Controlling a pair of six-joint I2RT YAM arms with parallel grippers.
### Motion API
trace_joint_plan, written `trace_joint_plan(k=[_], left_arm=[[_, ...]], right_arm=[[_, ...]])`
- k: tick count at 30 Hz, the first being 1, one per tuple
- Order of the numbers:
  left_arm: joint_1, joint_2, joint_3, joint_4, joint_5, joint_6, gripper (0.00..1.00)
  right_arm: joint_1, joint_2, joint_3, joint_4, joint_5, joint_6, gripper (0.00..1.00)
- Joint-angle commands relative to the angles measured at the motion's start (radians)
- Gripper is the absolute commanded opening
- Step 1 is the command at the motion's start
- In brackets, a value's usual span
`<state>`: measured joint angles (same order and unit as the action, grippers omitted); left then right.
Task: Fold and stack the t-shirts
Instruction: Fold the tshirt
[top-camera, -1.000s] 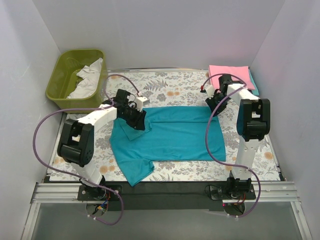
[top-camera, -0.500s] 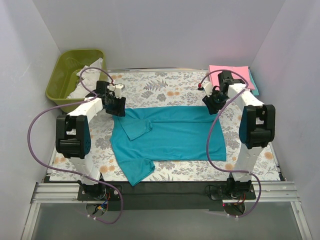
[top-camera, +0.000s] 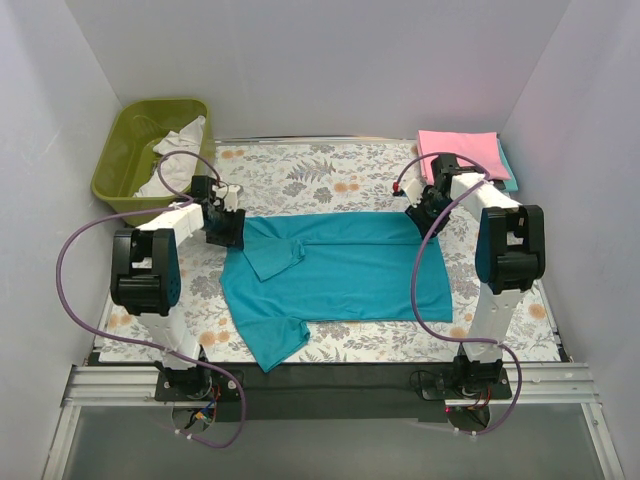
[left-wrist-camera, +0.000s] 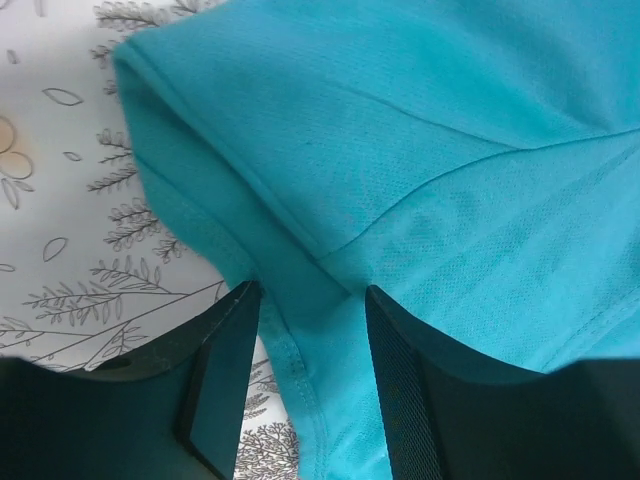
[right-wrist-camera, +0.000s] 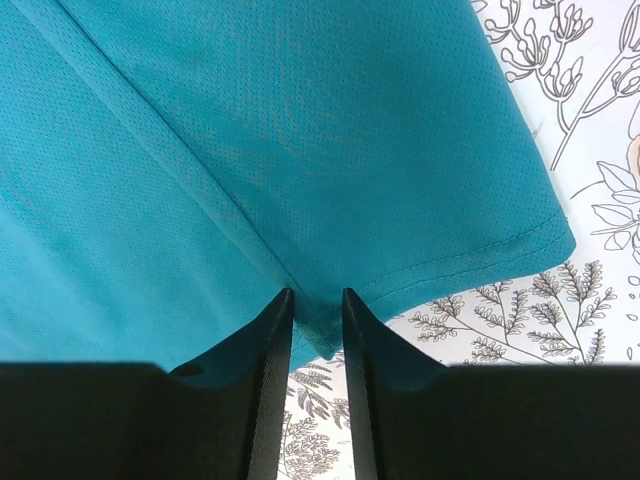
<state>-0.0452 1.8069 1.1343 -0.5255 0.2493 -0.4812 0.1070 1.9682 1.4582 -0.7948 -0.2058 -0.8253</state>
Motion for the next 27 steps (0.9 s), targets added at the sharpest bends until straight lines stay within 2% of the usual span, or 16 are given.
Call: trace_joint_plan(k=[1,4,8,13,22,27], left_arm=[[0.042,-0.006,-0.002,0.007,-0.010,-0.028,0.44],[0.044,0.011,-0.007,0.007,0.004,-0.033,0.43],[0.044,0.040,-0.007,0.012,-0.007,-0.037,0.38],[0.102,0.061,0.007,0.009,-0.007,-0.031,0.35],[0.107,0.063,0.035,-0.005,0.013,-0.025,0.28],[0.107,0.032,0.030,-0.034,0.090,-0.022,0.38]], right_arm=[[0.002,-0.014,-0.005,-0.014,0.014,-0.032,0.28],[0.002,-0.025,-0.013,-0.014,0.026,-0.047,0.19],[0.002,-0.023,-0.022,-0.014,0.049,-0.070,0.01],[-0.003,-0.045,-0.047,-0.014,0.082,-0.109,0.01],[0.000,-0.054,-0.018,-0.011,0.034,-0.090,0.01],[-0.001,-0.046,-0.009,-0.014,0.029,-0.086,0.01]])
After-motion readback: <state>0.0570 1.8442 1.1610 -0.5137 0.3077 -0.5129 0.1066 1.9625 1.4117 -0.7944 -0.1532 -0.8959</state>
